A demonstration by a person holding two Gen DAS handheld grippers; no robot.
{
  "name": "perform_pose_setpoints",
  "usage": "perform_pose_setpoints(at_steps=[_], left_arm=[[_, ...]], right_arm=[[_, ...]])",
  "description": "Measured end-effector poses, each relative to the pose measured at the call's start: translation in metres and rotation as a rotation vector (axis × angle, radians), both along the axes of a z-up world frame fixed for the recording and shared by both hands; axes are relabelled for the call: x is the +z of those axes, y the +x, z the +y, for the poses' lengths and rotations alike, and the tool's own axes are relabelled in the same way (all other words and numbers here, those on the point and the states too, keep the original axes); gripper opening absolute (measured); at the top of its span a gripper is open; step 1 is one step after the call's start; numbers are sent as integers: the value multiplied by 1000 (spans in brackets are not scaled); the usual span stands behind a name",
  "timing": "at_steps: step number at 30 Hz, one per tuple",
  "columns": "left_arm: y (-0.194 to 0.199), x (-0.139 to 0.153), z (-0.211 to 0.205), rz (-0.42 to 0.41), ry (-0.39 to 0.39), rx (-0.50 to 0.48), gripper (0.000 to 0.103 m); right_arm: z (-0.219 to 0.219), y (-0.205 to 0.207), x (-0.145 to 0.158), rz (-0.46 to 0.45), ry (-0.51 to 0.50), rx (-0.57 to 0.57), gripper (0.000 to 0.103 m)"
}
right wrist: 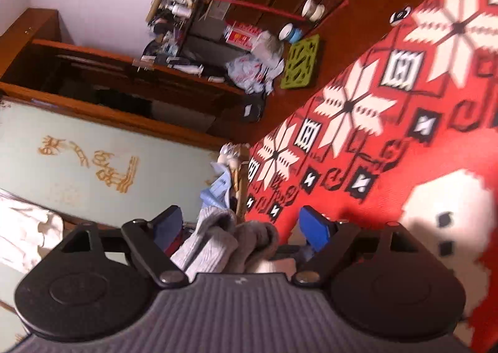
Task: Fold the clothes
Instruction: 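Carry the grey shirt with both tools onto the stack of folded clothes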
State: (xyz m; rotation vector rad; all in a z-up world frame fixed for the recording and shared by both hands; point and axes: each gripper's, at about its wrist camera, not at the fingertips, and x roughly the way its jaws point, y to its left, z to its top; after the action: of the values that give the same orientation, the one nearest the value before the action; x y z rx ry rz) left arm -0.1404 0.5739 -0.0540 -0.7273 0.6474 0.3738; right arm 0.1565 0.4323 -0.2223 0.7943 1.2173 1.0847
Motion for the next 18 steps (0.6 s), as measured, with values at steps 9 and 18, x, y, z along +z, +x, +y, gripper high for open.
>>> perform_pose_setpoints(at_steps=[9,18], left_arm=[[11,-15,-13,31,23,-19,41],[5,-19,-8,37,-15,-7,41]], right_arm=[[31,6,0,-23,22,97,24],[45,-4,17,-160,-55,93,26]])
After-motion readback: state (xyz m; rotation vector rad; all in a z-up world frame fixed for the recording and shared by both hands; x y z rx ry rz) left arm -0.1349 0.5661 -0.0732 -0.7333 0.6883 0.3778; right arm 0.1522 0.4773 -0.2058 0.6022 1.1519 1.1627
